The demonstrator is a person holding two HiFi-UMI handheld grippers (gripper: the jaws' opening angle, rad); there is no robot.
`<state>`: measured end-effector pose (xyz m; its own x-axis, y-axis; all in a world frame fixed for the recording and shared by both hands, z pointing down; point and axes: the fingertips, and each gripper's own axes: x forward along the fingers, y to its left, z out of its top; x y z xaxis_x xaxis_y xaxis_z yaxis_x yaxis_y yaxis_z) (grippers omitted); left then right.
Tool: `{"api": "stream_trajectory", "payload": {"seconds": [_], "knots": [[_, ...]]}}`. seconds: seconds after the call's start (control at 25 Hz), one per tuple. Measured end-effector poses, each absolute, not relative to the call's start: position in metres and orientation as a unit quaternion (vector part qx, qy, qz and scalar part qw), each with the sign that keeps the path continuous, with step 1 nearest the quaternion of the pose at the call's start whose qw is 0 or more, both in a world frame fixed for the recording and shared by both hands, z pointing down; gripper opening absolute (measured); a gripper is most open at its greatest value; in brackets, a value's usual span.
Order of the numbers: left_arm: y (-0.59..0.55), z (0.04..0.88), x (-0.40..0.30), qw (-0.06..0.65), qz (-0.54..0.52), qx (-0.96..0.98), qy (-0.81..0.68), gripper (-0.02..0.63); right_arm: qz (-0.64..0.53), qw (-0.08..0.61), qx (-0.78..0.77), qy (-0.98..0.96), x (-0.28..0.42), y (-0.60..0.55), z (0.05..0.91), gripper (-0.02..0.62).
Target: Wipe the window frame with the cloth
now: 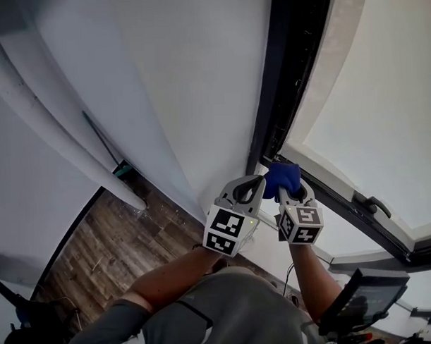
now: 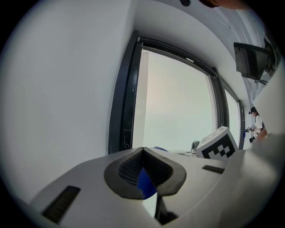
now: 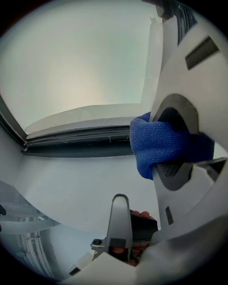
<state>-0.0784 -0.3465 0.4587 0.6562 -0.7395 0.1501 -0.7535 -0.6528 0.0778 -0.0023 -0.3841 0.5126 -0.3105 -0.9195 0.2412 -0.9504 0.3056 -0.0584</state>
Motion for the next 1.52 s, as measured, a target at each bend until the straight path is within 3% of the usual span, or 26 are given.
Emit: {"api": "stream_trajectory", "payload": {"seconds": [0.64,1.52], "knots": [[-0.356,0.484,-0.087,0.050,0.103,0.887,-0.447,0.009,0.142,0.113,0.580,-0.794,-0.022,-0.443,0.575,0.120],[-0.345,0.498,-0.003,0.060,0.113,0.913,-0.386,0.009,0.156,0.112,0.632,-0.750,0.088,-0.380,0.577,0.120]]}}
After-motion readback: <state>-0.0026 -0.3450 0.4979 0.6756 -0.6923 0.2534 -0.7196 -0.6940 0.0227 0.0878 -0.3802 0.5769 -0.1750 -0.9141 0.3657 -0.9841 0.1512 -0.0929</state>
